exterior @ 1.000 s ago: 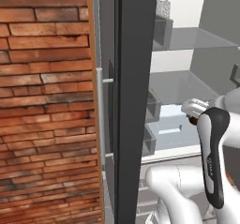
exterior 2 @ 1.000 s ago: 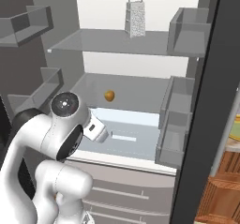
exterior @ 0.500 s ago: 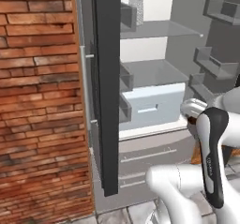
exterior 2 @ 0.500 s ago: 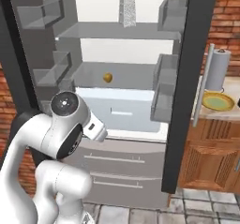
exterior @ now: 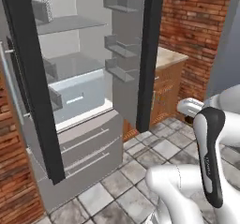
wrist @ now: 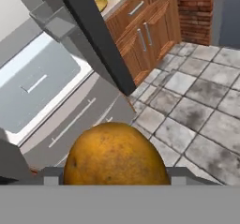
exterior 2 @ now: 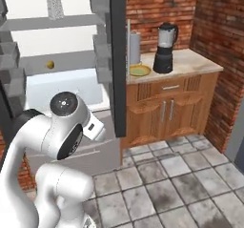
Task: Pick the apple and mango from the fridge and place them on the plate next to the blender to make a fruit smoothie.
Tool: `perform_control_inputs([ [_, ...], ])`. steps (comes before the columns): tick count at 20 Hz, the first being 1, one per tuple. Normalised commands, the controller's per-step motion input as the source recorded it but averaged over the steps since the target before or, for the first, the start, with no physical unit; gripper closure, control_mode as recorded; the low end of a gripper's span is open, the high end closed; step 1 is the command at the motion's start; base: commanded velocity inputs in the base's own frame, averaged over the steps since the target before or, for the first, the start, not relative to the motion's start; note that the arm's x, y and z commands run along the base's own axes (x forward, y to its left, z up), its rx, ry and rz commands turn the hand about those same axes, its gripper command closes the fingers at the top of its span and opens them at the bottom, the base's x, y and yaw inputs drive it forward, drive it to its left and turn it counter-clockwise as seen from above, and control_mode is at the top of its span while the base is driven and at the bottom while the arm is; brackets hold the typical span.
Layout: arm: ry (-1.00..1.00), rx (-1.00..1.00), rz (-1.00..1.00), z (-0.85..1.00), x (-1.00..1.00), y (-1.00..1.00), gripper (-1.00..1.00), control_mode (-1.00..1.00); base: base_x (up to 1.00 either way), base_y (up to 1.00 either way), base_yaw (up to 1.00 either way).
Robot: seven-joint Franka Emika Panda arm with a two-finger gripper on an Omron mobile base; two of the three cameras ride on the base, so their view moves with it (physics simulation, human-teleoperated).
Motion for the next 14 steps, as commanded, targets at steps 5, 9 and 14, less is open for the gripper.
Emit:
perform_control_inputs([
  [5,0.00,0.00,0.00,0.00,0.00,0.00,1.00,1.00,-0.44,-0.10,-0.78],
  [9,0.00,0.00,0.00,0.00,0.00,0.00,1.00,1.00,-0.15,-0.22,-0.79],
  [14,0.00,0.00,0.00,0.00,0.00,0.00,1.00,1.00,0.02,-0.07,-0.80],
])
